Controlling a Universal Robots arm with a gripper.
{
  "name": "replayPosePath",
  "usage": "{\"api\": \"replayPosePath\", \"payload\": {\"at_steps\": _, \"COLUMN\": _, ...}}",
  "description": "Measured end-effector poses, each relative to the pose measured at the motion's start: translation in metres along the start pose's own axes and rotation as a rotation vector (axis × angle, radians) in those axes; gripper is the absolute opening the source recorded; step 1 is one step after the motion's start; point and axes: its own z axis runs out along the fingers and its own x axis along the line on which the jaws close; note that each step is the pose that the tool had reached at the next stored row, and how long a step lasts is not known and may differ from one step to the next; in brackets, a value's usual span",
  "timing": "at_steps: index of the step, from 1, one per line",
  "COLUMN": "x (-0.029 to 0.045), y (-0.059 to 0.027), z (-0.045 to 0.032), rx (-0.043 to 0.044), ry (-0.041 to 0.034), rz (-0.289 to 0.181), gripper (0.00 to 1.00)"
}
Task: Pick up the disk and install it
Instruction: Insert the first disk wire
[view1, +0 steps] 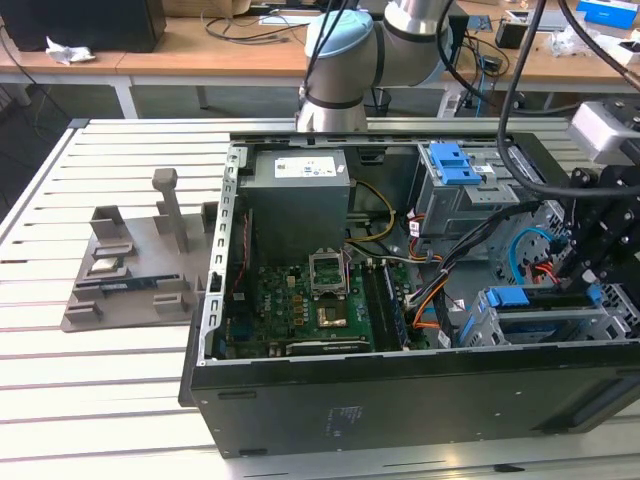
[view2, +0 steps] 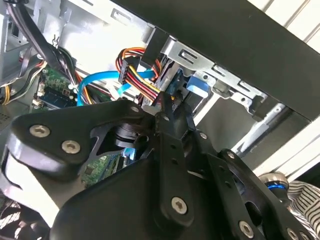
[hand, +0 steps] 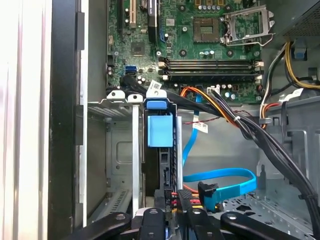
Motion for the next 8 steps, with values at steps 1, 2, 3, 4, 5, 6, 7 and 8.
{"api": "replayPosePath", "payload": {"at_steps": 1, "x": -0.0001, "y": 0.0003, "z": -0.0046, "rx": 0.0000, "ry": 0.0001, "rz": 0.000, "gripper": 0.23}}
{"api": "replayPosePath", "payload": {"at_steps": 2, "x": -0.0001, "y": 0.0007, "z": -0.0087, "rx": 0.0000, "ry": 0.0001, "rz": 0.000, "gripper": 0.16}}
{"api": "replayPosePath", "payload": {"at_steps": 3, "x": -0.0004, "y": 0.0012, "z": -0.0155, "rx": 0.0000, "ry": 0.0002, "rz": 0.000, "gripper": 0.11}}
{"api": "replayPosePath", "payload": {"at_steps": 4, "x": -0.0005, "y": 0.0016, "z": -0.0196, "rx": 0.0000, "ry": 0.0000, "rz": 0.000, "gripper": 0.11}}
{"api": "replayPosePath", "payload": {"at_steps": 5, "x": -0.0006, "y": 0.0019, "z": -0.0235, "rx": 0.0000, "ry": 0.0000, "rz": 0.000, "gripper": 0.11}}
{"api": "replayPosePath", "payload": {"at_steps": 6, "x": -0.0006, "y": 0.0023, "z": -0.0288, "rx": 0.0001, "ry": 0.0001, "rz": 0.000, "gripper": 0.11}}
{"api": "replayPosePath", "payload": {"at_steps": 7, "x": -0.0006, "y": 0.0026, "z": -0.0336, "rx": 0.0001, "ry": 0.0001, "rz": 0.000, "gripper": 0.11}}
{"api": "replayPosePath", "payload": {"at_steps": 8, "x": -0.0006, "y": 0.0028, "z": -0.0371, "rx": 0.0000, "ry": -0.0001, "rz": 0.000, "gripper": 0.11}}
